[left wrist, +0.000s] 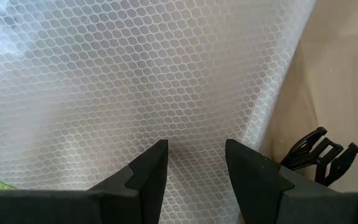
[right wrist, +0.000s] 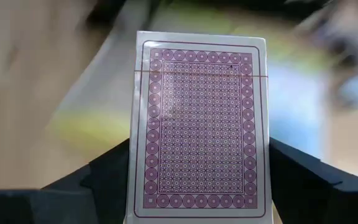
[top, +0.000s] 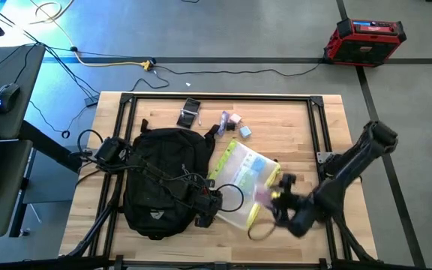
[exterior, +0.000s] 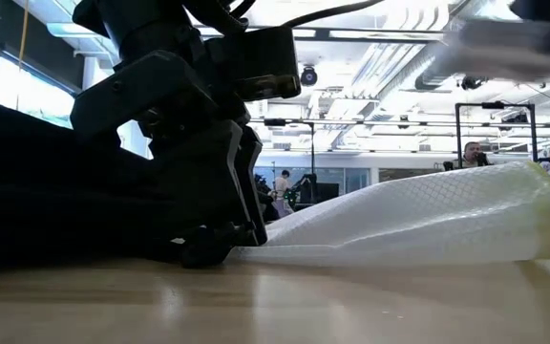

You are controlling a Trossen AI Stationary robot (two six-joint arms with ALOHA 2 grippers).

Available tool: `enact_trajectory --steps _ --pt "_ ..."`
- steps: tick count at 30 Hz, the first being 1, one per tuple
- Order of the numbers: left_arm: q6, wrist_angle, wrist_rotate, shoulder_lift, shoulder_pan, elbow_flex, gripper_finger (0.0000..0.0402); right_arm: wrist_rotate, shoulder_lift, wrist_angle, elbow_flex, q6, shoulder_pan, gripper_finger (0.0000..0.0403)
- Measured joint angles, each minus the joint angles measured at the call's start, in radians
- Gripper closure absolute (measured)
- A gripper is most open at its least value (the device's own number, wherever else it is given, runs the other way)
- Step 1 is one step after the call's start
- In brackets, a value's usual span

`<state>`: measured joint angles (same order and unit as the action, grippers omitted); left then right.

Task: Unpack backpack
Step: Remove the purple playing card box from the green zip bag

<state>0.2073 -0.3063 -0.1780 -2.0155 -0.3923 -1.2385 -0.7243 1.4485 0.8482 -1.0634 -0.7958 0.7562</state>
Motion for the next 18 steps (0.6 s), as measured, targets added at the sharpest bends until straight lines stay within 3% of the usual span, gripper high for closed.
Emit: enact_trajectory --steps 3,8,14,18 --pt "0.000 0.009 0.000 0.000 0.000 0.000 0.0257 -0.100 -0.057 -0.001 -0.001 0.096 -0.155 0.0123" --pt "0.000 0.014 0.000 0.000 0.000 0.000 0.0257 -0.078 -0.072 -0.001 0.004 0.299 -0.524 0.0123" --pt "0.000 0.016 0.004 0.000 -0.001 0.000 0.0257 0.216 -0.069 -0.236 0.155 0.500 -1.023 0.0123" --pt "0.000 0.015 0.007 0.000 0.000 0.000 0.0257 0.361 -0.068 -0.538 0.283 0.502 -1.231 0.0123"
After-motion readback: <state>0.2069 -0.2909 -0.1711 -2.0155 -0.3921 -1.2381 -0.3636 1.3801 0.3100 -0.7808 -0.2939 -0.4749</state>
